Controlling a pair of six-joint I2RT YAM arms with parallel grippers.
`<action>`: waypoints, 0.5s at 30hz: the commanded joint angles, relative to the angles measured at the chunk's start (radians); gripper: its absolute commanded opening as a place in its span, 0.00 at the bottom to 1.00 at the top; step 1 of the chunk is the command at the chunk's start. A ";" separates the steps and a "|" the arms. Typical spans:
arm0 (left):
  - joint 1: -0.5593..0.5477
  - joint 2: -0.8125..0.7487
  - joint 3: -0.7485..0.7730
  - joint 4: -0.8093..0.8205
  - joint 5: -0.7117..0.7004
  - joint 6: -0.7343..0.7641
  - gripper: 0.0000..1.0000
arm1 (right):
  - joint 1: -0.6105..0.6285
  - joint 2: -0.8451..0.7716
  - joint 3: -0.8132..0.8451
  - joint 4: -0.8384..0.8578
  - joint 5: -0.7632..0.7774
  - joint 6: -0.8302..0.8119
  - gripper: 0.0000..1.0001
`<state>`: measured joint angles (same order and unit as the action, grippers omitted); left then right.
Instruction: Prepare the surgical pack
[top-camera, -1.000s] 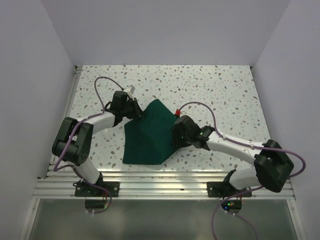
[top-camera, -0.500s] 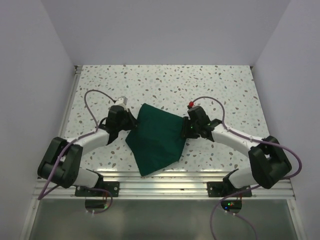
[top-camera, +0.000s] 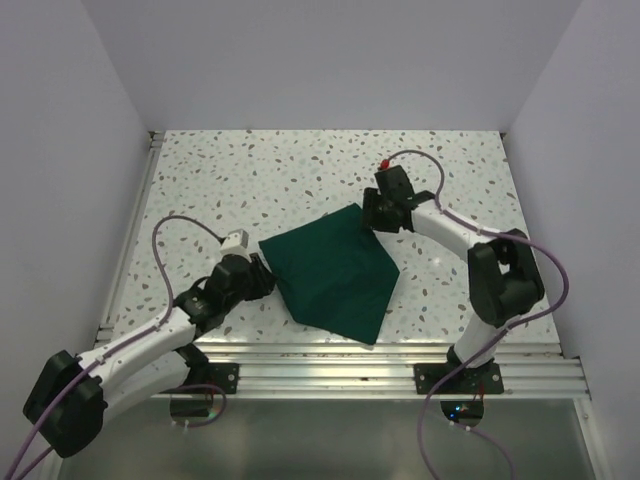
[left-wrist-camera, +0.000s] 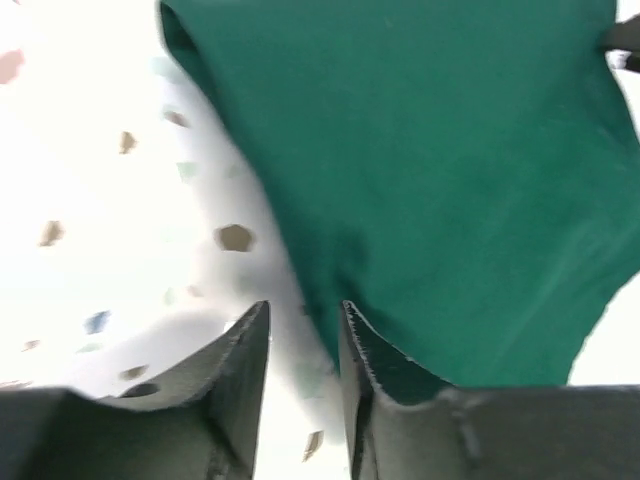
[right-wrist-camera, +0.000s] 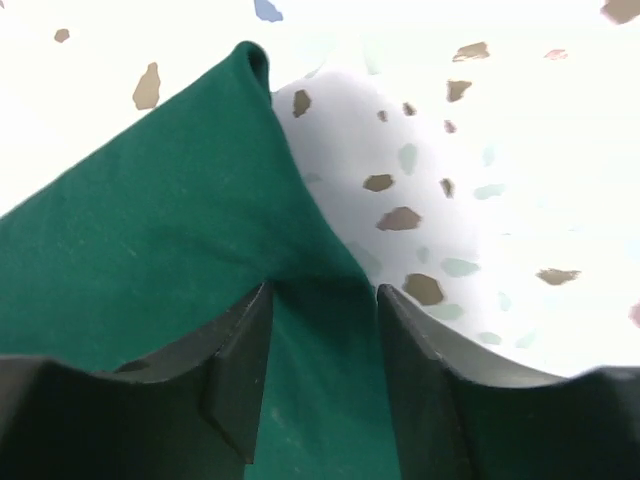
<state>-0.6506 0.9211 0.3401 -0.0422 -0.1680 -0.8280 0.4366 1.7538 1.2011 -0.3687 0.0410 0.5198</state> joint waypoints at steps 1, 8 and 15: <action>-0.004 -0.062 0.112 -0.178 -0.133 0.071 0.39 | -0.016 -0.118 -0.009 -0.029 0.049 -0.026 0.56; -0.004 0.083 0.420 -0.186 0.034 0.366 0.43 | -0.015 -0.379 -0.233 -0.049 0.020 -0.029 0.66; -0.063 0.448 0.649 -0.175 0.303 0.545 0.45 | -0.015 -0.549 -0.432 -0.030 -0.073 0.006 0.73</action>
<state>-0.6708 1.2449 0.9066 -0.1967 -0.0002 -0.4240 0.4213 1.2556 0.8356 -0.4026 0.0219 0.5076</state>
